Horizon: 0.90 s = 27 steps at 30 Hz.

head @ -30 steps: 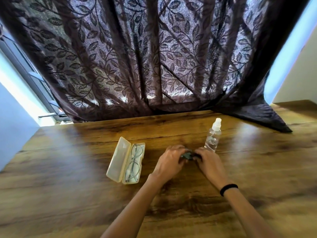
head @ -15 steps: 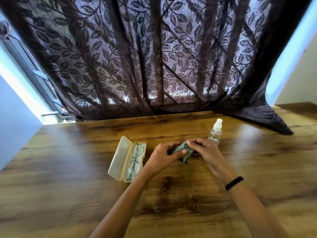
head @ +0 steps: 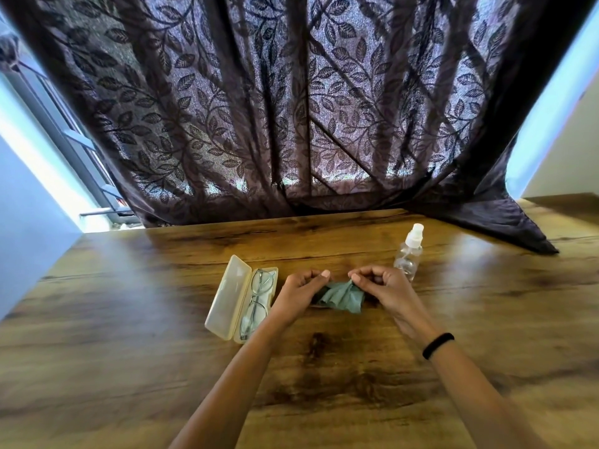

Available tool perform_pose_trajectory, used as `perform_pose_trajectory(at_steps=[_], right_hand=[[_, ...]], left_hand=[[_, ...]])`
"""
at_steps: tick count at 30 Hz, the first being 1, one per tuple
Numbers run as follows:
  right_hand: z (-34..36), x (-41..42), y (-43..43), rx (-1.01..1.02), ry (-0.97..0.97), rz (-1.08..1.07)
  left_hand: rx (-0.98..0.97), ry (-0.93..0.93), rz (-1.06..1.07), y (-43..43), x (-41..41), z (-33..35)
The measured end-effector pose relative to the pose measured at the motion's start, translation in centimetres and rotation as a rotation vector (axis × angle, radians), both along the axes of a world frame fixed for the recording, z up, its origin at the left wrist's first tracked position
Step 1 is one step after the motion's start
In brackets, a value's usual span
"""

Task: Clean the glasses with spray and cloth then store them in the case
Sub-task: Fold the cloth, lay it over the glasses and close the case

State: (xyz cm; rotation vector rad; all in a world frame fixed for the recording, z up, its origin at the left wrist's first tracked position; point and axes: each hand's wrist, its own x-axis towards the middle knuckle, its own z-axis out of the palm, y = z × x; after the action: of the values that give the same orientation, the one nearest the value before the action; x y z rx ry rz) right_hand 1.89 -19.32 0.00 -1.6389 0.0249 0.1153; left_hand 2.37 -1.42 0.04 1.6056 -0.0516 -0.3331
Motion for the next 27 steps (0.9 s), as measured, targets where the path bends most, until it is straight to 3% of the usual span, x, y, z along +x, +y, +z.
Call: perform_pose_trajectory(at_steps=[2, 5, 9, 15, 20, 27], right_hand=[[-0.1, 0.0, 0.0, 0.01, -0.006, -0.007], [-0.3, -0.1, 0.2, -0.047, -0.036, 0.055], [-0.2, -0.5, 0.7, -0.239, -0.113, 0.177], [-1.1, -1.4, 2.0, -0.52, -0.341, 0.134], [-1.0, -1.8, 2.6, -0.516, -0.495, 0.005], [-0.1, -1.0, 1.2, -0.466, -0.366, 0.03]], left_hand=[[-0.143, 0.075, -0.01, 0.1, -0.1, -0.1], [-0.106, 0.078, -0.024, 0.1, 0.0, -0.2], [-0.035, 0.071, 0.114, -0.2, 0.3, -0.5], [-0.16, 0.154, 0.231, -0.7, 0.4, -0.5], [-0.114, 0.096, 0.222, -0.6, 0.1, -0.2], [0.044, -0.092, 0.118, 0.8, 0.0, 0.4]])
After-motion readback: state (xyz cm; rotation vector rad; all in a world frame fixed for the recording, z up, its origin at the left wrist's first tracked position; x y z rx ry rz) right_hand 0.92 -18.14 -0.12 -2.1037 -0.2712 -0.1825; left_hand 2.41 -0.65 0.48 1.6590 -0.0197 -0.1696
